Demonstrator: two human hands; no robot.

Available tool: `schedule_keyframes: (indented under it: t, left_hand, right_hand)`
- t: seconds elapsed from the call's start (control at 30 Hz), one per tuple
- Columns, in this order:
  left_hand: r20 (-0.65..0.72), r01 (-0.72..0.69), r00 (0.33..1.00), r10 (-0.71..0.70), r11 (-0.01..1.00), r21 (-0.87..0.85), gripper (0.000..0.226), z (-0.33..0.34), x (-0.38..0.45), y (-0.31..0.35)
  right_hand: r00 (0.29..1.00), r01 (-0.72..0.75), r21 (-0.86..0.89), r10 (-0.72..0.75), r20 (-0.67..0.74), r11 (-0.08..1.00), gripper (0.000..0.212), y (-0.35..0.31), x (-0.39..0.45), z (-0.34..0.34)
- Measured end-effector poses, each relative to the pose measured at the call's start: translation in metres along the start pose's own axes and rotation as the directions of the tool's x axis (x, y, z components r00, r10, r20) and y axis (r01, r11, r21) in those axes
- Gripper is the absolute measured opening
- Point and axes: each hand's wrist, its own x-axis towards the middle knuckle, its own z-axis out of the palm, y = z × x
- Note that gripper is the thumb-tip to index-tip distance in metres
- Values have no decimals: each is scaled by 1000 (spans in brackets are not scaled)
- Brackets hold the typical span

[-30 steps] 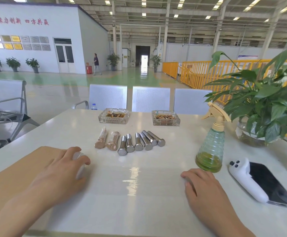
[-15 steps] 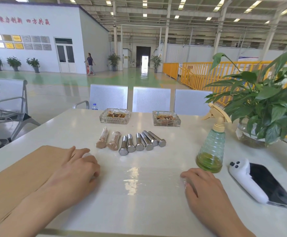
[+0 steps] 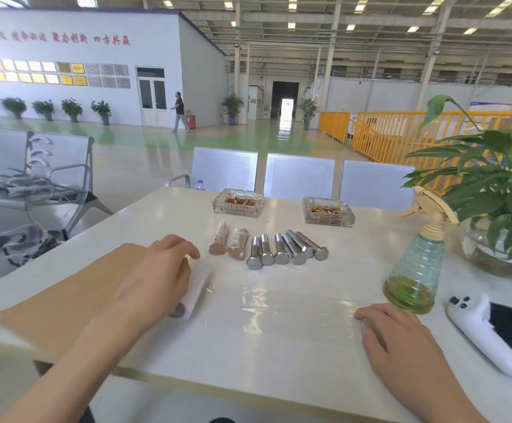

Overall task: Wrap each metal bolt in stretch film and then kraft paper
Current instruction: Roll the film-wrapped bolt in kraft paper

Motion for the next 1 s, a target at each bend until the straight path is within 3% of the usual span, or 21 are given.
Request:
schedule_keyframes:
  t: [0.13, 0.27, 0.37, 0.53, 0.73, 0.83, 1.0]
  left_hand:
    - [-7, 240, 971, -240, 970, -30, 27, -8, 12, -48]
    - [118, 361, 925, -362, 932, 29, 10, -6, 12, -77]
    - [172, 363, 911, -374, 927, 91, 15, -3, 10, -83]
    - [118, 358, 924, -363, 932, 60, 4, -6, 9, -80]
    - [95, 339, 926, -365, 916, 215, 9, -10, 7, -69]
    - [126, 325, 926, -357, 920, 220, 17, -10, 6, -68]
    - [92, 317, 936, -340, 928, 198, 13, -12, 4, -63]
  right_hand:
    - [1000, -10, 4, 10, 4, 1000, 27, -2, 0, -1]
    - [1000, -15, 5, 15, 0, 1000, 27, -4, 2, -1]
    - [1000, -15, 14, 15, -9, 1000, 27, -5, 1, -1]
    - [1000, -12, 18, 12, -15, 1000, 27, -7, 1, -3]
    - [1000, -12, 33, 12, -9, 999, 26, -8, 1, -4]
    - [1000, -13, 32, 14, -15, 999, 27, -8, 0, -4]
    - [1000, -6, 31, 7, -19, 999, 27, -7, -1, -4]
